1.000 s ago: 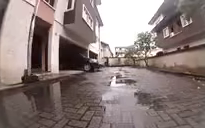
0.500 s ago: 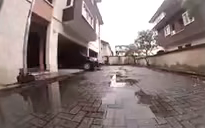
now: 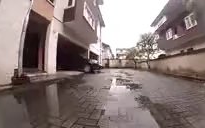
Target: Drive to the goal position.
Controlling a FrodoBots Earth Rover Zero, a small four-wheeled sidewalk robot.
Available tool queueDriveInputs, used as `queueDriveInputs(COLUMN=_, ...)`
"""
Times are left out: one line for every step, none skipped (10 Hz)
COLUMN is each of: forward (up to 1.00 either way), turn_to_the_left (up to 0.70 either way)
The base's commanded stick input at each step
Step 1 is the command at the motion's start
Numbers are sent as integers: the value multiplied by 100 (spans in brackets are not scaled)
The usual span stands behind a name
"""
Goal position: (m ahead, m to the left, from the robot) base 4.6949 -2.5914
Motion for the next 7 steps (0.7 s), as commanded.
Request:
queueDriveInputs(forward=50, turn_to_the_left=0)
queueDriveInputs(forward=50, turn_to_the_left=0)
queueDriveInputs(forward=50, turn_to_the_left=0)
queueDriveInputs(forward=50, turn_to_the_left=0)
queueDriveInputs(forward=50, turn_to_the_left=-35)
queueDriveInputs(forward=50, turn_to_the_left=-42)
queueDriveInputs(forward=50, turn_to_the_left=0)
